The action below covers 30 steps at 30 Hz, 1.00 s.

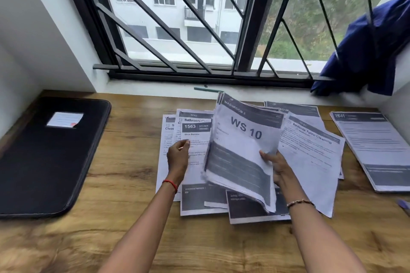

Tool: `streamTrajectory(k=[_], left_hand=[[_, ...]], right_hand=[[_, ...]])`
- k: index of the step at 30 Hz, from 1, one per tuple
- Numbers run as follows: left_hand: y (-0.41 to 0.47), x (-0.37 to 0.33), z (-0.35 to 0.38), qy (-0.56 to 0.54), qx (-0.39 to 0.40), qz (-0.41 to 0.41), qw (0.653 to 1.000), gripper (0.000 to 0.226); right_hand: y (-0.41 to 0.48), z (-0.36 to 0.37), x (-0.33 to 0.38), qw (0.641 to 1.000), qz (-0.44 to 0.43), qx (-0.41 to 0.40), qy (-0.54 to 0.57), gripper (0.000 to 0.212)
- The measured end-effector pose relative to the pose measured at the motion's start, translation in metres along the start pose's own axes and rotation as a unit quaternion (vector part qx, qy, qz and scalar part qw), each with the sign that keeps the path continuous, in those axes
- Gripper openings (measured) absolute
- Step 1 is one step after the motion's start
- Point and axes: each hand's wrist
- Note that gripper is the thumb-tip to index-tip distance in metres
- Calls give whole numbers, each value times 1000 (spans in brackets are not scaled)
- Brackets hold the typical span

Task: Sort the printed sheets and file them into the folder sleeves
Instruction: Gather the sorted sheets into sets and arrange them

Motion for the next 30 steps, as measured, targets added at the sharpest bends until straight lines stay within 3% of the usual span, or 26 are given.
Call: streamTrajectory(k=[2, 6, 9, 11, 14, 15, 20, 24, 27, 30], left_hand=[[3, 6, -2, 81, -61, 18, 995, 28], [7, 18, -3, 173, -35, 10, 984, 39], [10, 23, 1, 188, -13, 17, 982, 39], [10, 26, 4, 182, 3, 9, 983, 38], [9, 28, 9, 195, 26, 20, 980, 15], [5, 25, 11, 193, 37, 32, 980, 9], [-15, 1, 22, 149, 136, 73, 977, 23], [-21, -5, 34, 138, 161, 70, 975, 37], [-28, -10, 44, 127, 179, 68, 973, 48], [-31, -6, 52, 129, 201, 82, 968, 64]], right_hand=[[1, -13, -2, 999, -5, -13, 38, 92], [-7, -27, -1, 994, 0, -26, 111, 35], [-9, -33, -4, 992, 8, -45, 120, 74], [-9, -36, -7, 991, 6, -70, 116, 59], [-8, -37, -11, 989, 4, -87, 119, 26], [-7, -37, -13, 989, 4, -84, 120, 25], [-4, -37, -18, 987, 10, -74, 140, 29], [-6, -36, -16, 988, 14, -69, 140, 42], [-3, -39, -18, 988, 13, -70, 140, 28], [1, -42, -20, 987, 15, -78, 140, 30]])
Point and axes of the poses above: each hand's wrist, its own y-axis towards the middle knuckle, its own z-axis out of the palm, x = y × z, and after that the axes turned 7 degrees about z, right-handed
